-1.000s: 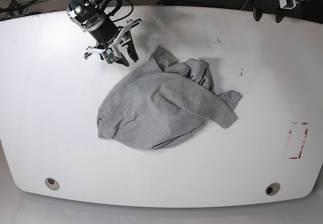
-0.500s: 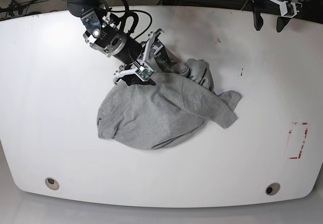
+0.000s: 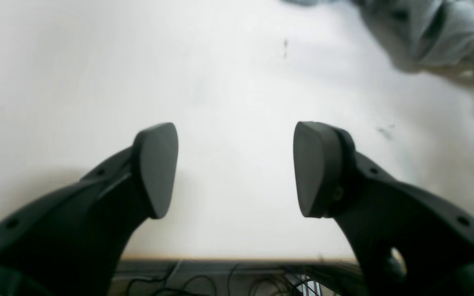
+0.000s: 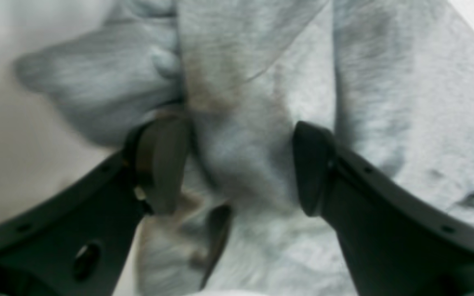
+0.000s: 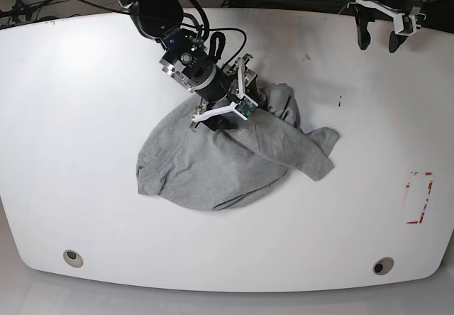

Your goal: Fold the T-shirt properly

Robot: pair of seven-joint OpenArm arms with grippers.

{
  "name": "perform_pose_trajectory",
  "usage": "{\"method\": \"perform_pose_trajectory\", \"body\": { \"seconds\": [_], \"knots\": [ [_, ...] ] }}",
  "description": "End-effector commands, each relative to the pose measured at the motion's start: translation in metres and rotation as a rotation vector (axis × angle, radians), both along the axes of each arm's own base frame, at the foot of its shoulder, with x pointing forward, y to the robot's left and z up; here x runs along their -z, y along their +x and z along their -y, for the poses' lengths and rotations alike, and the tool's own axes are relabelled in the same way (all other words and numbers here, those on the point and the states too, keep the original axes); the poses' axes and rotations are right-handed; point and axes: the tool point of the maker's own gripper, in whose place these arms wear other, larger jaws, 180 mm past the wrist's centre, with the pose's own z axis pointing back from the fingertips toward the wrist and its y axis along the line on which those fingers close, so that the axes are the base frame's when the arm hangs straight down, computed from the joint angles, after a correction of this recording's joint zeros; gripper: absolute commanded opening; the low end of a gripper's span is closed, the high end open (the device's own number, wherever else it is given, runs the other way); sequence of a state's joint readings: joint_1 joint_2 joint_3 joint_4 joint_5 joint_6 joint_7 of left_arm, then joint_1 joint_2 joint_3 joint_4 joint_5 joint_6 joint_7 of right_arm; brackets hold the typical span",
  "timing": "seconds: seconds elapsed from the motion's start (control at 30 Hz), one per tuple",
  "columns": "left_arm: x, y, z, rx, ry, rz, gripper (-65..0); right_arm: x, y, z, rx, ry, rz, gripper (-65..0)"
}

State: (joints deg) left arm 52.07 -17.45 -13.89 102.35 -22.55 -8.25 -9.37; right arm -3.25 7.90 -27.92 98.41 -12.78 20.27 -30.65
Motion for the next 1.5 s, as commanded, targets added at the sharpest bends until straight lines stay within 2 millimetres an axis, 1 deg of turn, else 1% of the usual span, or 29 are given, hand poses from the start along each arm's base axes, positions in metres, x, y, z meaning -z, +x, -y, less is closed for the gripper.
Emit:
{"method": "perform_pose_trajectory", "body": {
  "seconds": [0.0, 0.07, 0.2, 0.3, 0.37, 0.43, 0.63, 0.67, 0.8, 0.87, 0.97, 1.0, 1.1, 1.2, 1.27, 1.4, 1.43, 1.47],
  "knots": [
    [-0.010, 0.011, -0.007, -0.006, 0.016, 0.036, -25.1, -0.008, 0.008, -0.009, 0.003, 0.028, 0.026, -26.0],
    [-0.010, 0.012, -0.012, -0.015, 0.026, 0.031, -25.1, -0.010, 0.014, -0.010, 0.001, 0.043, 0.043, -30.4],
    [-0.010, 0.013, -0.012, -0.012, 0.028, 0.031, -25.1, -0.007, 0.015, -0.009, 0.001, 0.049, 0.044, -42.3],
    [-0.014, 0.020, -0.012, -0.012, 0.028, 0.052, -25.1, -0.005, 0.015, -0.009, 0.001, 0.046, 0.042, -50.9],
    [-0.015, 0.024, -0.013, -0.013, 0.029, 0.063, -25.1, -0.005, 0.016, -0.008, 0.004, 0.044, 0.043, -59.3],
    [-0.016, 0.027, -0.012, -0.010, 0.028, 0.070, -25.1, -0.009, 0.020, -0.004, 0.020, 0.047, 0.052, -65.0],
    [-0.017, 0.033, -0.011, -0.009, 0.026, 0.082, -25.1, -0.048, 0.040, 0.015, 0.093, 0.100, 0.144, -65.0],
    [-0.016, 0.035, -0.009, -0.004, 0.020, 0.077, -25.1, -0.055, 0.044, 0.018, 0.100, 0.106, 0.164, -65.0],
    [-0.004, 0.039, -0.001, 0.031, 0.052, 0.010, -25.3, -0.095, 0.067, 0.029, 0.124, 0.124, 0.276, -65.0],
    [-0.001, 0.044, 0.005, 0.054, 0.073, 0.001, -25.3, -0.110, 0.074, 0.031, 0.131, 0.132, 0.314, -65.0],
    [0.004, 0.051, 0.025, 0.099, 0.070, 0.003, -25.3, -0.140, 0.093, 0.037, 0.141, 0.140, 0.396, -65.0],
    [0.005, 0.052, 0.029, 0.110, 0.071, 0.005, -25.3, -0.146, 0.097, 0.037, 0.142, 0.141, 0.413, -65.0],
    [0.007, 0.053, 0.044, 0.155, 0.076, 0.004, -25.3, -0.177, 0.111, 0.042, 0.150, 0.152, 0.492, -65.0],
    [0.005, 0.062, 0.061, 0.191, 0.060, 0.026, -25.3, -0.202, 0.123, 0.048, 0.163, 0.157, 0.553, -65.0],
    [0.004, 0.069, 0.073, 0.217, 0.043, 0.042, -25.3, -0.222, 0.131, 0.051, 0.167, 0.158, 0.602, -65.0],
    [0.005, 0.070, 0.089, 0.253, 0.023, 0.046, -25.1, -0.248, 0.142, 0.058, 0.160, 0.141, 0.663, -65.0],
    [0.003, 0.072, 0.092, 0.257, 0.016, 0.054, -25.0, -0.254, 0.145, 0.060, 0.159, 0.137, 0.675, -65.0],
    [-0.002, 0.077, 0.101, 0.274, 0.004, 0.073, -25.0, -0.260, 0.148, 0.062, 0.154, 0.131, 0.687, -65.0]
  ]
}}
